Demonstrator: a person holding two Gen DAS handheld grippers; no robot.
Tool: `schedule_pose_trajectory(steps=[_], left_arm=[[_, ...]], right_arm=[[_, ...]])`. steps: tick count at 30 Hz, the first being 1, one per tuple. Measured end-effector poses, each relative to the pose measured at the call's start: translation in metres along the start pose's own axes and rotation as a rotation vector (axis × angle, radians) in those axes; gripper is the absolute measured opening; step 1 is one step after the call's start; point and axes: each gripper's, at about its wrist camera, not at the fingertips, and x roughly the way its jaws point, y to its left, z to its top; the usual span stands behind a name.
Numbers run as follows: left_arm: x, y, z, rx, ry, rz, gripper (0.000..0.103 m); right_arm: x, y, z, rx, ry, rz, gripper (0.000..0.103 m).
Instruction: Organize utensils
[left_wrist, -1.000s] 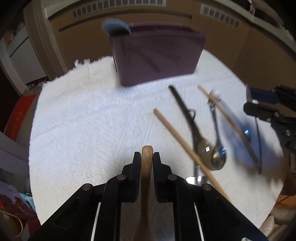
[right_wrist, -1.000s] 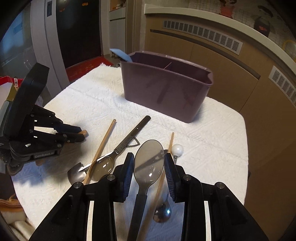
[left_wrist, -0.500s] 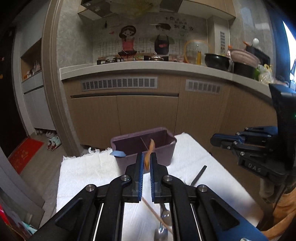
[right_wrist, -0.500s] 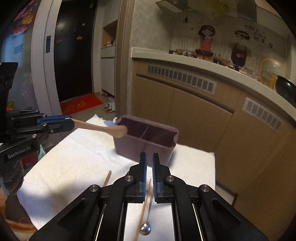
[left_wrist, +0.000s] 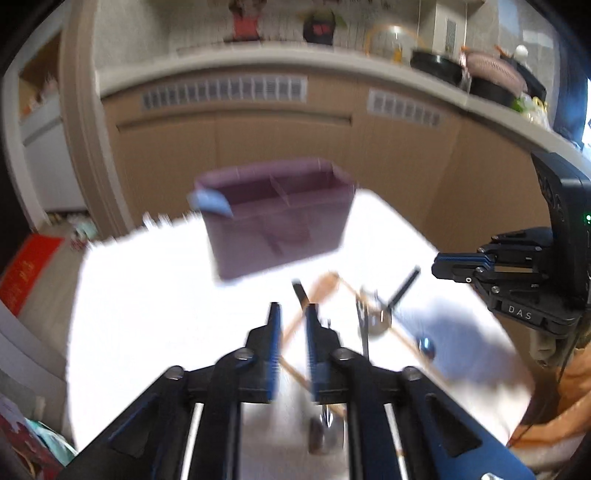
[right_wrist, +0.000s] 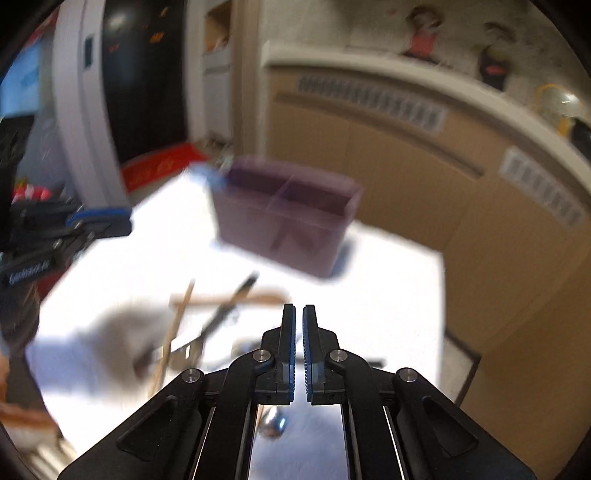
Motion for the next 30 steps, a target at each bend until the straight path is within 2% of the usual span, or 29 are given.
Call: schedule_pose_trajectory(steps=[1, 4, 6, 7, 8, 9, 11, 14, 16, 21, 25, 27, 28, 29, 30], left_arm=[[0.009, 0.002, -0.004, -0.008, 0.017, -0.013, 0.025], [0.028, 0.005, -0.007, -0.003, 0.031, -0.053, 0.028], [0.036, -0.003, -0.002, 0.053, 0.019, -0.050, 0.043], [0.039, -0.008, 0.000, 0.105, 0.010, -0.048, 0.054], [0.043, -0.016, 0.003, 0.180, 0.001, -0.048, 0.059], [0.049, -0.026, 0.006, 0.266, 0.004, -0.050, 0.059], [0.068, -0.041, 0.013, 0.395, 0.055, -0.067, 0.059], [0.099, -0.054, 0.023, 0.471, 0.153, -0.108, 0.059], [0.121, -0.055, 0.030, 0.461, 0.198, -0.110, 0.059], [0.164, -0.046, 0.040, 0.348, 0.264, -0.073, 0.056], [0.175, -0.042, 0.045, 0.300, 0.268, -0.059, 0.057], [0.179, -0.038, 0.048, 0.250, 0.285, -0.068, 0.053], [0.179, -0.036, 0.049, 0.232, 0.279, -0.066, 0.045], [0.177, -0.034, 0.049, 0.218, 0.268, -0.061, 0.030], [0.175, -0.031, 0.048, 0.206, 0.262, -0.053, 0.029]], right_arm=[[0.009, 0.003, -0.006, -0.008, 0.022, 0.000, 0.009], [0.029, 0.003, -0.022, -0.015, 0.067, -0.004, 0.017], [0.037, -0.004, -0.031, 0.007, 0.076, -0.015, 0.024], [0.039, -0.008, -0.035, 0.018, 0.074, -0.023, 0.031], [0.041, -0.013, -0.040, 0.027, 0.070, -0.031, 0.034], [0.042, -0.017, -0.043, 0.032, 0.069, -0.033, 0.039], [0.044, -0.024, -0.050, 0.048, 0.072, -0.029, 0.042], [0.044, -0.035, -0.057, 0.069, 0.069, -0.024, 0.042], [0.042, -0.043, -0.062, 0.087, 0.062, -0.023, 0.045], [0.040, -0.056, -0.071, 0.128, 0.047, 0.003, 0.049], [0.045, -0.061, -0.076, 0.132, 0.061, 0.014, 0.050], [0.049, -0.062, -0.076, 0.133, 0.068, 0.020, 0.050], [0.051, -0.062, -0.075, 0.130, 0.072, 0.021, 0.050], [0.053, -0.061, -0.073, 0.124, 0.075, 0.020, 0.050], [0.054, -0.059, -0.072, 0.113, 0.078, 0.019, 0.050]])
